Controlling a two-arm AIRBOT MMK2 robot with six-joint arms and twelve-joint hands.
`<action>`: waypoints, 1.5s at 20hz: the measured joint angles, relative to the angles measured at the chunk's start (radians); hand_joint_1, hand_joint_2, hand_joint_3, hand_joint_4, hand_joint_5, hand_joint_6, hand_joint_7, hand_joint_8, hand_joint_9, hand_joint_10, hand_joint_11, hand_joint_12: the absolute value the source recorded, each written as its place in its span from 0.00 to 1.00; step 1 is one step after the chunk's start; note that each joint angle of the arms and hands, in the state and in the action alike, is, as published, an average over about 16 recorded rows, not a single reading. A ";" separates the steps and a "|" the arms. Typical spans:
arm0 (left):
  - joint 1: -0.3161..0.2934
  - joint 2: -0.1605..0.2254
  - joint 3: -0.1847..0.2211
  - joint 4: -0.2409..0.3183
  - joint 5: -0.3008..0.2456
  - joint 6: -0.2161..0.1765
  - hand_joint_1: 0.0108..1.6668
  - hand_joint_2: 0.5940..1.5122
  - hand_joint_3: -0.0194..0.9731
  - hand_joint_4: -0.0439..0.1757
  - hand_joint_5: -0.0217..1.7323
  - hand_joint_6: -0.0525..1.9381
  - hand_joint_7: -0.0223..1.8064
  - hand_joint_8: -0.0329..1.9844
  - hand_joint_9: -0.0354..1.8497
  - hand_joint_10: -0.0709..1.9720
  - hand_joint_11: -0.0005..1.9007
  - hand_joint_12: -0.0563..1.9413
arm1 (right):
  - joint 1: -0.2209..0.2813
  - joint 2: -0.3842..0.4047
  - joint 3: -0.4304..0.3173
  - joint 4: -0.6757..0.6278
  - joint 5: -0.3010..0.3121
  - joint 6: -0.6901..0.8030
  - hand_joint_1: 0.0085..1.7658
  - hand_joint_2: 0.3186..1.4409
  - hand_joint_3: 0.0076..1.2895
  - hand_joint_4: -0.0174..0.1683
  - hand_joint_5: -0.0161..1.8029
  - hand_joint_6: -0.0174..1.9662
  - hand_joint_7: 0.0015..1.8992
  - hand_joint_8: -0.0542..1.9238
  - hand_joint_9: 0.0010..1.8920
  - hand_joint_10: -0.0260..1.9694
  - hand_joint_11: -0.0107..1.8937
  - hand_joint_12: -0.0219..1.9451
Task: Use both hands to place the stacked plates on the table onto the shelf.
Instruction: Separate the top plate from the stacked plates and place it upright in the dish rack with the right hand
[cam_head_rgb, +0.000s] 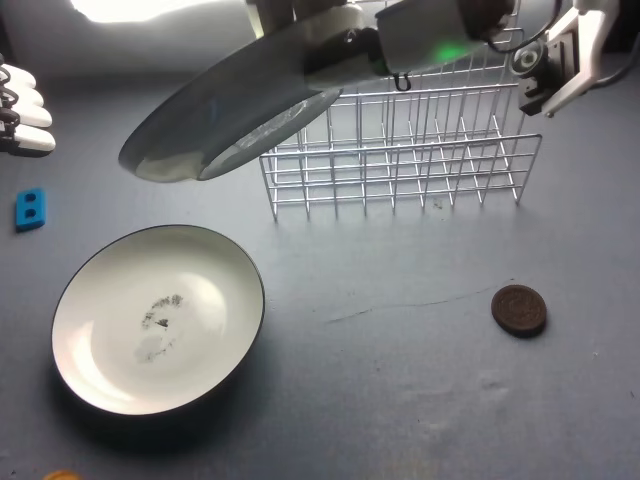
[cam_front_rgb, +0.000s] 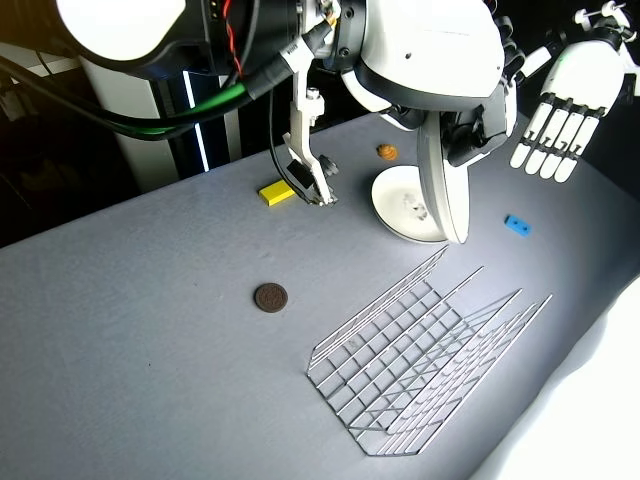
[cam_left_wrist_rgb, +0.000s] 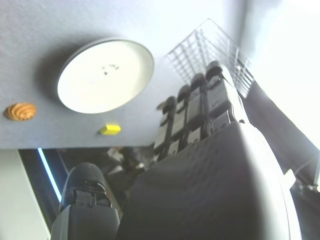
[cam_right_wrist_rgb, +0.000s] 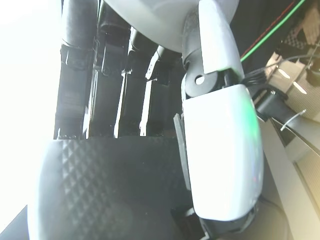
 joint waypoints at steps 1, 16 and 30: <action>0.000 0.000 0.000 0.000 0.000 0.000 0.00 0.56 0.03 0.22 0.02 0.04 0.02 0.01 0.03 0.04 0.01 0.02 | 0.000 0.003 0.003 -0.001 0.007 0.007 0.68 0.62 0.00 0.10 0.52 0.46 0.57 0.42 0.70 0.01 0.47 0.61; 0.000 0.000 -0.004 0.006 0.000 0.000 0.00 0.56 0.03 0.22 0.02 0.03 0.02 0.01 0.03 0.04 0.01 0.02 | 0.000 0.020 0.114 -0.008 0.024 0.240 0.68 0.62 0.00 0.13 0.53 0.42 0.58 0.40 0.71 0.01 0.47 0.61; 0.000 0.000 -0.008 0.008 0.000 0.001 0.01 0.56 0.03 0.22 0.02 0.03 0.02 0.01 0.03 0.04 0.01 0.02 | -0.001 0.015 0.238 0.006 -0.116 0.437 0.69 0.62 0.00 0.15 0.55 0.40 0.58 0.43 0.70 0.01 0.46 0.63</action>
